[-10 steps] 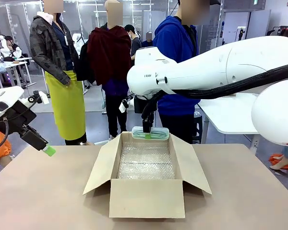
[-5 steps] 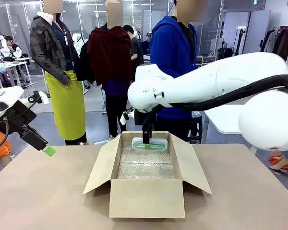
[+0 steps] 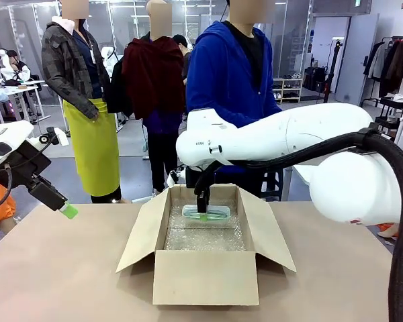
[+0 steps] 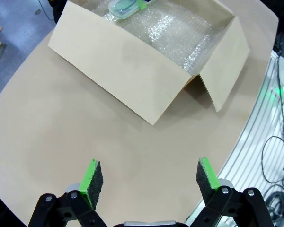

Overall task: Pack the glasses set securely to prepare it for shipping.
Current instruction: Place the Glasses case inside the Package Box.

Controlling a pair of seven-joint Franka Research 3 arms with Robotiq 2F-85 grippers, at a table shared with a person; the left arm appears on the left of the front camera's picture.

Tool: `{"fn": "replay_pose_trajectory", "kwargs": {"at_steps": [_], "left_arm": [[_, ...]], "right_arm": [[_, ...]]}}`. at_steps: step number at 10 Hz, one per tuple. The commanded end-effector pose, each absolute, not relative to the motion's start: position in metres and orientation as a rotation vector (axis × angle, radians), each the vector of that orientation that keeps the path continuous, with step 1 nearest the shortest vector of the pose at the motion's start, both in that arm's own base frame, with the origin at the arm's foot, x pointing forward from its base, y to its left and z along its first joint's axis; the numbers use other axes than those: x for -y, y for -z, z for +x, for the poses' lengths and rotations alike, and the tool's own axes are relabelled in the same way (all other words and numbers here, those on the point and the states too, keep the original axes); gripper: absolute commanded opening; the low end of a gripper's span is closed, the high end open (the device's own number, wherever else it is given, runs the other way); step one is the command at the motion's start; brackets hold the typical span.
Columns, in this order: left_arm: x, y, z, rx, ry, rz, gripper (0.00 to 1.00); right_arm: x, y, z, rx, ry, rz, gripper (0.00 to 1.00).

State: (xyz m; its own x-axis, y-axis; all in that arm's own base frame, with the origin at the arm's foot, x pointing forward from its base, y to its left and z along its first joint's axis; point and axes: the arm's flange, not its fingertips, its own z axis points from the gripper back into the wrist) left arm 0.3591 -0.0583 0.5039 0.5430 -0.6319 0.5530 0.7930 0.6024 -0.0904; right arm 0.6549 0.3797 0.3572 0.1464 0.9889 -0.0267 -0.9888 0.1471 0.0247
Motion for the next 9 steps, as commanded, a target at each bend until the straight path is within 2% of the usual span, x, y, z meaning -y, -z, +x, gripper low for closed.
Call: {"fn": "replay_pose_trajectory", "kwargs": {"at_steps": [1, 4, 5, 9], "left_arm": [[0.056, -0.504, 0.359, 0.515, 0.881, -0.373, 1.00], [0.056, -0.504, 0.359, 0.515, 0.881, -0.373, 1.00], [0.056, -0.504, 0.359, 0.515, 0.881, -0.373, 1.00], [0.056, -0.504, 0.359, 0.515, 0.881, -0.373, 1.00]], "right_arm": [[-0.394, -0.374, 0.665, -0.058, -1.475, -0.003, 1.00], [-0.387, -0.372, 0.664, -0.051, -1.473, 0.025, 1.00], [-0.385, -0.374, 0.660, -0.046, -1.488, 0.034, 0.94], [-0.383, -0.371, 0.655, -0.047, -1.448, 0.003, 0.94]]}}
